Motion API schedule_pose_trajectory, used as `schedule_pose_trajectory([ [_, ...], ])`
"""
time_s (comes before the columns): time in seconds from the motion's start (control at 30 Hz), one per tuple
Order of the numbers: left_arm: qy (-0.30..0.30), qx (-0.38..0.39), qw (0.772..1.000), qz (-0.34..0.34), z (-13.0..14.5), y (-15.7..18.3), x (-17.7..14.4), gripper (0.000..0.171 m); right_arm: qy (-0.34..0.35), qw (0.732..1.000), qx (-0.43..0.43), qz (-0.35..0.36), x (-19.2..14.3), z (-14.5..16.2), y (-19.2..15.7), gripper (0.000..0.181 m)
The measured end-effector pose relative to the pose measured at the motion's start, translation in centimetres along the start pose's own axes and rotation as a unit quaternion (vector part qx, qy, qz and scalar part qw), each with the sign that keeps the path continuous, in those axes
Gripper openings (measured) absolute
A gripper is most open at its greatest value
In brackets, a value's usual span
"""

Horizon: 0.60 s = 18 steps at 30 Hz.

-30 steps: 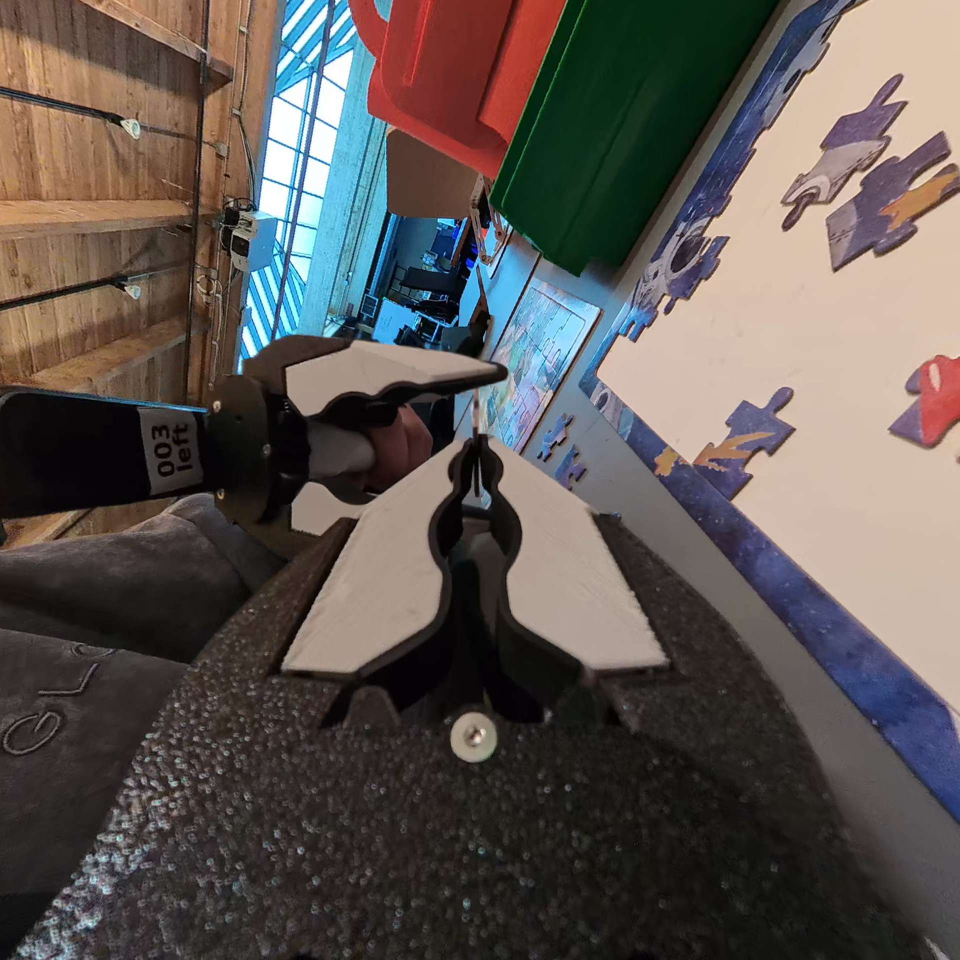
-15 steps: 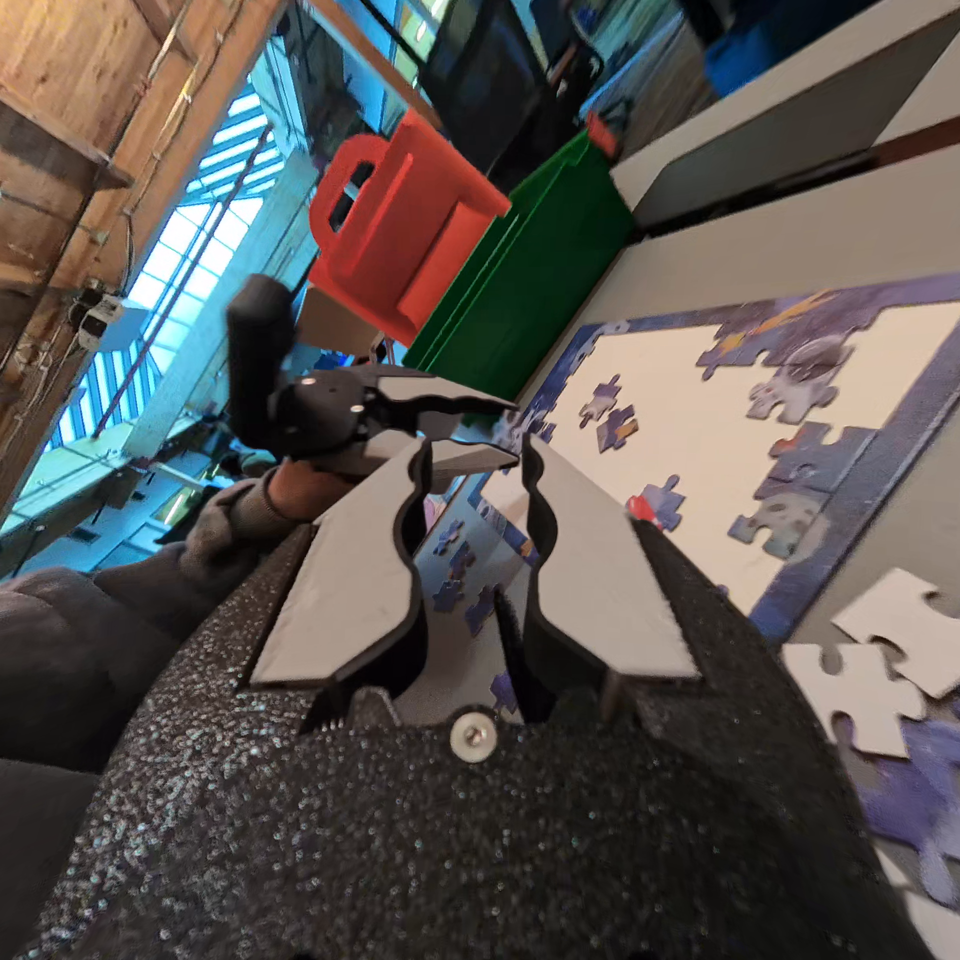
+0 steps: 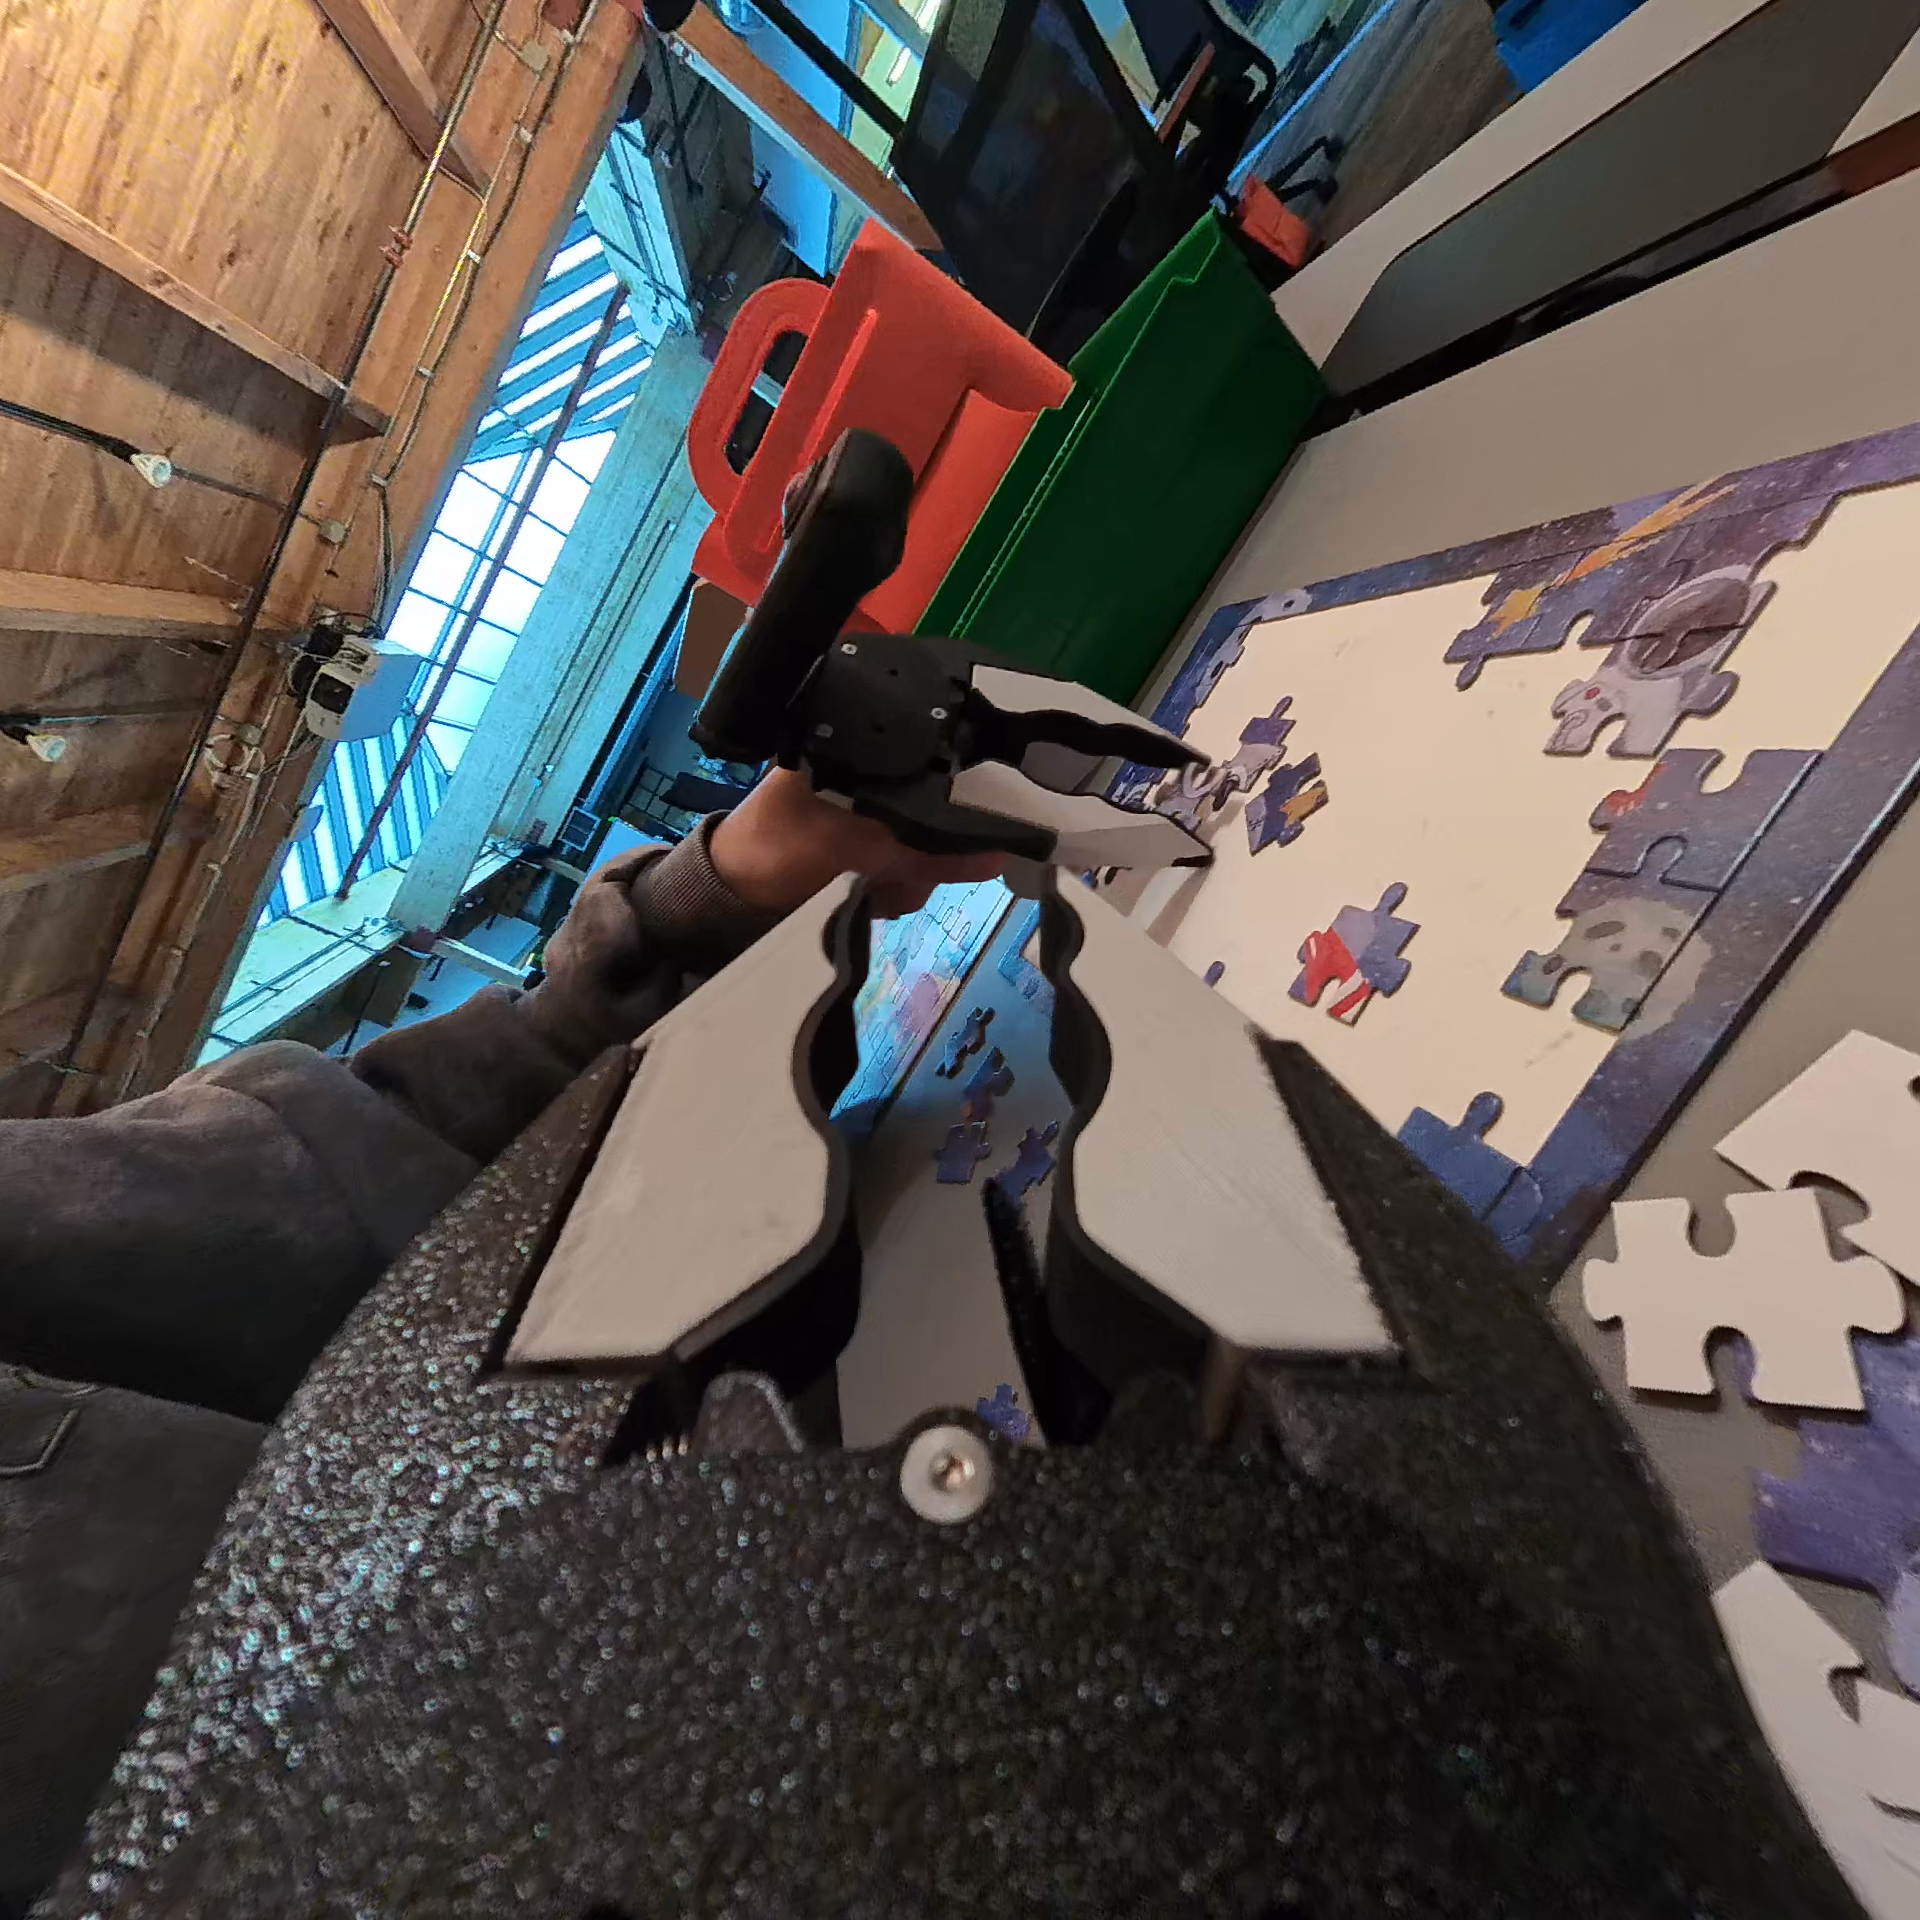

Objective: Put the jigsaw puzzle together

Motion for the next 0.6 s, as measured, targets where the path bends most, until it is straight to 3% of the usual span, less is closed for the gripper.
schedule_pose_trajectory([
  [0.6,0.017,0.001,1.000,0.005,0.13,-0.25,-0.73,0.042,-0.013,1.000,0.025,-0.007,0.35,0.51,0.88,0.032],
])
Point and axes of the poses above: each gripper's, where its closed fingertips meet, x out along the fingers, z out of its underside, y = z × x across the jaws, the point moved 10 cm from there along -x, back along the fingers, and after that the axes turned 4 degrees about -z, right-handed, at the moved point
